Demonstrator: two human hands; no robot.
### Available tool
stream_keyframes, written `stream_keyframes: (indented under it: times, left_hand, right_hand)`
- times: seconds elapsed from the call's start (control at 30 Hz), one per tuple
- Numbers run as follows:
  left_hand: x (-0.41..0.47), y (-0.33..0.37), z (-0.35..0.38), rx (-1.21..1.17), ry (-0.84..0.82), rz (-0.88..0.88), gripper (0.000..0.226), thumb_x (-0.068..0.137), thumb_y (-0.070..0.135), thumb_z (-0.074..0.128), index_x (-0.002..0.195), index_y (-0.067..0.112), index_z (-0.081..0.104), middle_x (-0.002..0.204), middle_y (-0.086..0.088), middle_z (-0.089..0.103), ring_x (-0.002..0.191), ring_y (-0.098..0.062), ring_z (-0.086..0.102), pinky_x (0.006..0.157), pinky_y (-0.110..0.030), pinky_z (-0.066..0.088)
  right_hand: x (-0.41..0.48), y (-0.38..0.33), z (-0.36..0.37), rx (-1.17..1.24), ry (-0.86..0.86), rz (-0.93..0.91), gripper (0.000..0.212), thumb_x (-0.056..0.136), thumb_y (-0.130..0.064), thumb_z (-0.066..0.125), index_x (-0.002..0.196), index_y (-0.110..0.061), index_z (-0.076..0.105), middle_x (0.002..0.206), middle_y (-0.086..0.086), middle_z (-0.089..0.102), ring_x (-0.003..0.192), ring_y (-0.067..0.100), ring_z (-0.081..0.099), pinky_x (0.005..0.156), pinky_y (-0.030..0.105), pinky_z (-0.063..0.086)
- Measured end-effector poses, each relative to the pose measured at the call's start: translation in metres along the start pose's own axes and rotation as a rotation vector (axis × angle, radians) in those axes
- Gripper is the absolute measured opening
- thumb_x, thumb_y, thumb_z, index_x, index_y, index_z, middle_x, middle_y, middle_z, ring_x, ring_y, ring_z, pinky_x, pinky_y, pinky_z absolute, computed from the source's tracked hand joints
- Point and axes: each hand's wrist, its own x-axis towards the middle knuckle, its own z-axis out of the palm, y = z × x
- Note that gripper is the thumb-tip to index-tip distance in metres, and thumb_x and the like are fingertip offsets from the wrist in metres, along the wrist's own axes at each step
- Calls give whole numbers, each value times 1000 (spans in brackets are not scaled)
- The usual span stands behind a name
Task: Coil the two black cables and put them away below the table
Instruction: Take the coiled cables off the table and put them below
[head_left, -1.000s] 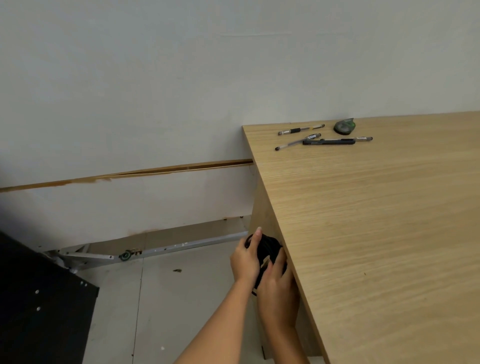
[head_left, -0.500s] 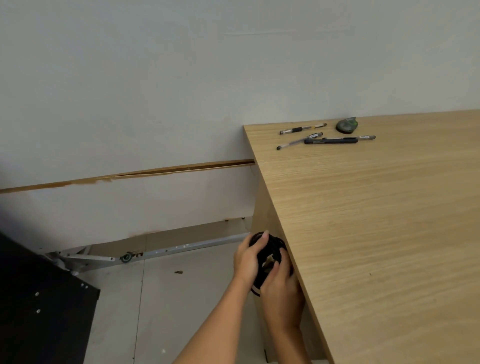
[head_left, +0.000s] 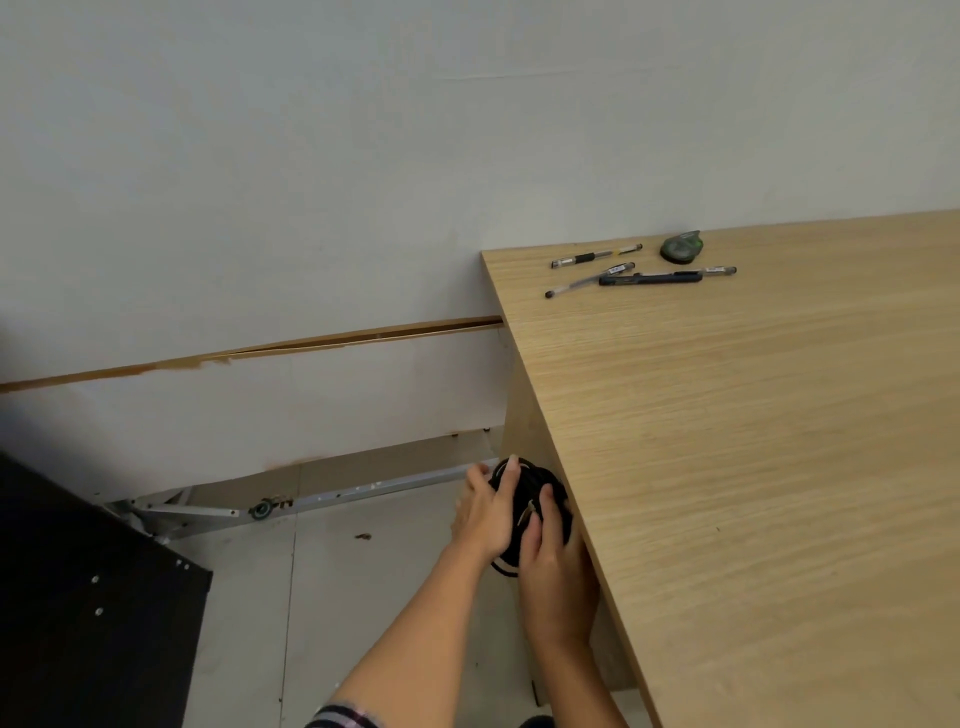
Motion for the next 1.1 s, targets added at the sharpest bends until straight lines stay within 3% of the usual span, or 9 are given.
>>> stream_keyframes:
  times: [0.2, 0.3, 0.37, 0.53, 0.63, 0.73, 0.93, 1.0, 1.1]
  left_hand:
    - [-9, 8, -2, -172, 138, 19, 42, 89, 55, 47, 110, 18, 46, 118, -5, 52, 109, -23, 51, 96, -41, 42]
    - [-14, 7, 0, -220, 161, 4, 43, 91, 53, 46, 112, 17, 52, 115, -6, 54, 108, -22, 52, 97, -40, 43]
    - [-17, 7, -1, -234, 170, 4, 40, 92, 51, 45, 112, 18, 52, 115, -6, 53, 108, -22, 52, 97, -40, 43]
    - [-19, 11, -4, -274, 197, -5, 37, 92, 47, 49, 113, 16, 50, 117, -5, 50, 108, -19, 51, 94, -34, 44]
    - [-22, 12, -5, -329, 162, -6, 34, 94, 46, 46, 109, 16, 55, 115, -7, 57, 107, -20, 55, 86, -29, 45]
    - [-27, 14, -9, -373, 151, -25, 40, 97, 44, 41, 119, 16, 57, 118, -4, 60, 110, -19, 55, 91, -31, 44]
    - [-30, 17, -16, -517, 107, -106, 49, 95, 30, 52, 140, 15, 40, 137, -5, 48, 126, -23, 45, 107, -36, 37]
    - [-32, 15, -17, -502, 170, -78, 44, 90, 30, 61, 127, 15, 43, 123, -2, 52, 114, -21, 51, 96, -33, 43]
    - [-37, 13, -13, -484, 238, 9, 21, 85, 26, 67, 94, 15, 52, 98, -4, 61, 93, -21, 59, 72, -28, 49]
  right_hand:
    - [-3, -14, -15, 24, -36, 44, 49, 102, -42, 13, 128, -19, 47, 117, 21, 63, 100, 36, 65, 65, 43, 59]
    - [-4, -18, -26, 10, -29, 27, 36, 95, -32, 43, 129, -22, 42, 118, 19, 62, 99, 35, 65, 68, 43, 59]
    - [-5, -19, -28, 42, -73, 26, 51, 84, -22, 67, 128, -21, 42, 116, 20, 62, 98, 36, 64, 68, 45, 58]
    - [-4, -24, -30, -5, -144, 74, 61, 74, -21, 77, 126, -16, 46, 110, 22, 64, 91, 38, 66, 61, 45, 58]
    - [-3, -26, -31, -2, -125, 121, 55, 85, -26, 66, 134, -11, 48, 121, 25, 58, 104, 41, 61, 74, 46, 56]
    - [-2, -29, -35, -4, -194, 174, 56, 98, -38, 40, 147, -14, 28, 142, 18, 41, 127, 33, 45, 96, 39, 45]
    - [0, -31, -43, 52, -237, 196, 54, 100, -38, 34, 148, -16, 23, 144, 14, 39, 129, 27, 43, 98, 33, 43]
    - [-1, -28, -40, 64, -191, 183, 48, 99, -30, 42, 143, -14, 35, 136, 17, 50, 120, 31, 52, 90, 39, 50]
    - [-2, -20, -30, 103, -132, 163, 35, 87, -15, 64, 120, -9, 55, 102, 23, 67, 86, 36, 67, 62, 42, 57]
